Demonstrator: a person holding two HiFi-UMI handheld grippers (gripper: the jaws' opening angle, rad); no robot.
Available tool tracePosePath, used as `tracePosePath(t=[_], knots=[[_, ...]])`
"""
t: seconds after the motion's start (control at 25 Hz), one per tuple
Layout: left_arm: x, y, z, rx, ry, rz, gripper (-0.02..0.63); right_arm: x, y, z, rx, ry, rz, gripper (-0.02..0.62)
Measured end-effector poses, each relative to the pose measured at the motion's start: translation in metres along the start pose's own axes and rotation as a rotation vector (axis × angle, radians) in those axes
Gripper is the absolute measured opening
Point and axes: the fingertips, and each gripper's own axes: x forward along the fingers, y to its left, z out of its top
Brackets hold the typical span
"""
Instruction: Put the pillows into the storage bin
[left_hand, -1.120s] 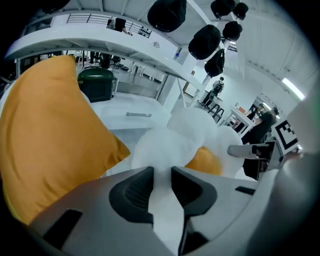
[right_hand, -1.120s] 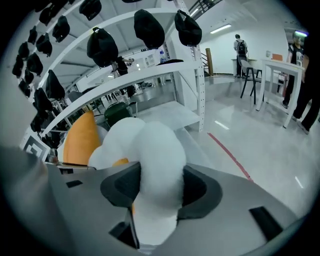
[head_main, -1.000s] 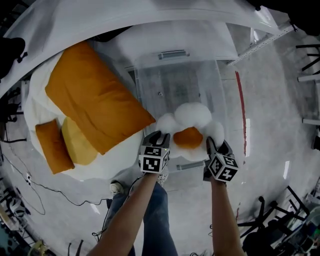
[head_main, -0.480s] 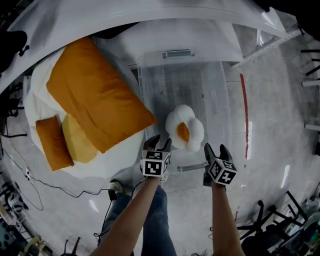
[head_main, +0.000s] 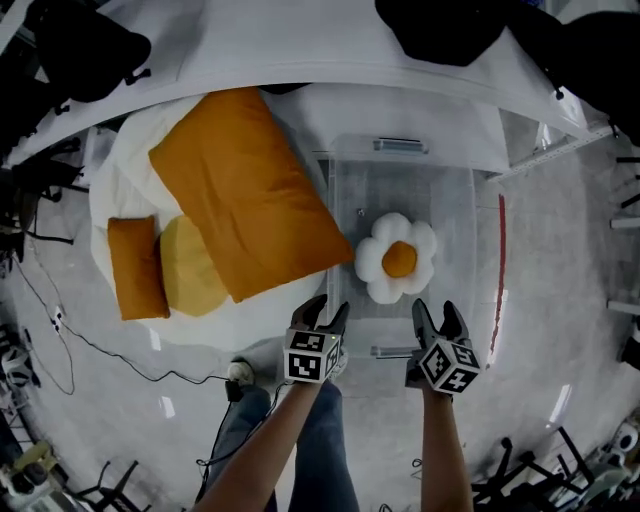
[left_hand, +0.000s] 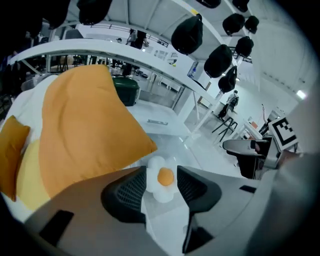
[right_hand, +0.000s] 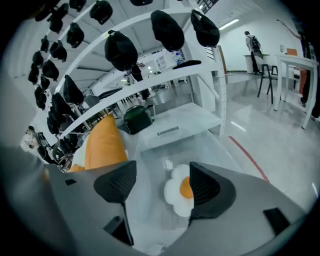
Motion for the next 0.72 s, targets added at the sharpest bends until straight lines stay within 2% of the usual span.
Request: tracePosePath(t=[0.32,0.52,0.72], knots=[[-0.104,0.109,0.054,-0.108,-0.155,0.180,0.196,0.025,0.147,0.068,-0.155,-0.036,0.218,0.314],[-0.157,0.190,0.076,-0.172,-0.246,0.252,0.200,0.049,0.236,0.086,-0.255,-0.026,0.309,0.314],[-0.183,0.265,0.086,-0.228,-0.299,0.294,0.218,0.090,0.312,0.094,-0.361,-0.005,0.376,0.314]])
